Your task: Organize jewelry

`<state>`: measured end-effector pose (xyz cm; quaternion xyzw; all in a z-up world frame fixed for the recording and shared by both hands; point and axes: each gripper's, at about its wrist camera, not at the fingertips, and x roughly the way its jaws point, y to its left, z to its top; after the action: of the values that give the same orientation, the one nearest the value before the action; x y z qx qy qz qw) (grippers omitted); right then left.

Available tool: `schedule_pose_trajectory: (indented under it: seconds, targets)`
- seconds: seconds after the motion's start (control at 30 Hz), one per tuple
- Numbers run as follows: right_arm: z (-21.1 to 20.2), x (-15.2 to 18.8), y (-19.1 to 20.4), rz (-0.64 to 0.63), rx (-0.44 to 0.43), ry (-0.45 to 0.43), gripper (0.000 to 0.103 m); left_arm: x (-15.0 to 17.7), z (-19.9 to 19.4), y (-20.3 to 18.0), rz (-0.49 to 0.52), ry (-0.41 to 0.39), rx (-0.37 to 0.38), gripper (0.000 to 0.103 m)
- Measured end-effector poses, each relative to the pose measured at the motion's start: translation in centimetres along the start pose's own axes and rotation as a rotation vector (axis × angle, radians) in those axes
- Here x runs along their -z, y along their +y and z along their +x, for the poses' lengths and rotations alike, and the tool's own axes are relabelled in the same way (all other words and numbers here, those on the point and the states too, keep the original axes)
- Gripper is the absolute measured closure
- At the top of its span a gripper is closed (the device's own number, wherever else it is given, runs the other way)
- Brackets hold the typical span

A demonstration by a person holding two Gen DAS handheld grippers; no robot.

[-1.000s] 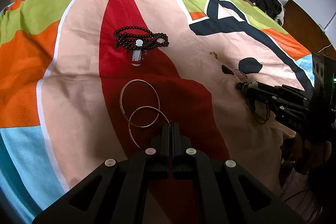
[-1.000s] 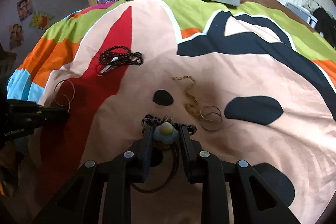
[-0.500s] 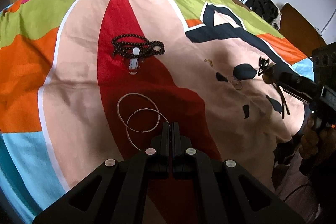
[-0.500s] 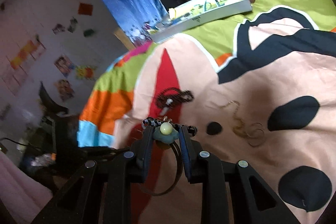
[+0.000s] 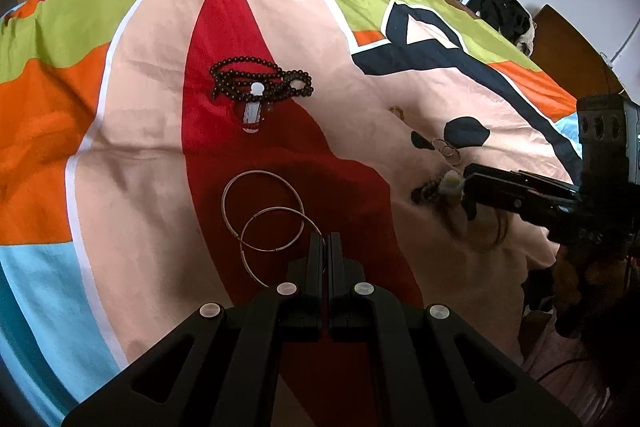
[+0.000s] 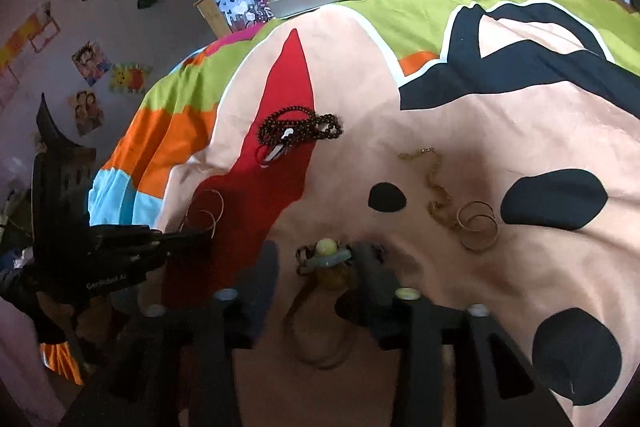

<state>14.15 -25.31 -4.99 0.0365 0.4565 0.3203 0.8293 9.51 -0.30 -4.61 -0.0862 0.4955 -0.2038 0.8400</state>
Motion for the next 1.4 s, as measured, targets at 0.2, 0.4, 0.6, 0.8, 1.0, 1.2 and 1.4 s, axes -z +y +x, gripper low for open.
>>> schedule_pose_trajectory:
  seconds: [0.2,0.4,0.6,0.8,1.0,1.2,1.4]
  targets:
    - [-0.9,-0.5,-0.4,-0.022,0.043,-0.007,0.052,0.2,0.0,-0.3,0.007,0.004,0.017,0.103]
    - [0.3,-1.5,-2.4,0.035,0.103,0.006,0.052,-0.1,0.0,-0.8,0.033,-0.009,0.004,0.103]
    - [1.9,-2.4,-4.6,0.07,0.179,0.021,0.053,-0.8,0.8,0.2,-0.004,-0.002,-0.006,0.103]
    - [4.8,-4.7,-6.6,0.07,0.197,0.06,0.068,-1.6,1.3,0.5,-0.007,0.001,-0.003,0.103]
    - [7.9,-6.2,-7.8,0.051,0.221,0.154,0.086,-2.2,1.7,0.7,-0.002,0.004,0.007,0.103]
    - [7.1,-5.7,-7.4,0.07,0.148,0.133,0.099,-2.3,1.6,0.6,0.008,-0.001,0.014,0.103]
    - [3.5,-6.5,-6.1,0.125,0.006,0.03,0.099,-2.8,0.4,0.3,0.012,-0.027,0.017,0.103]
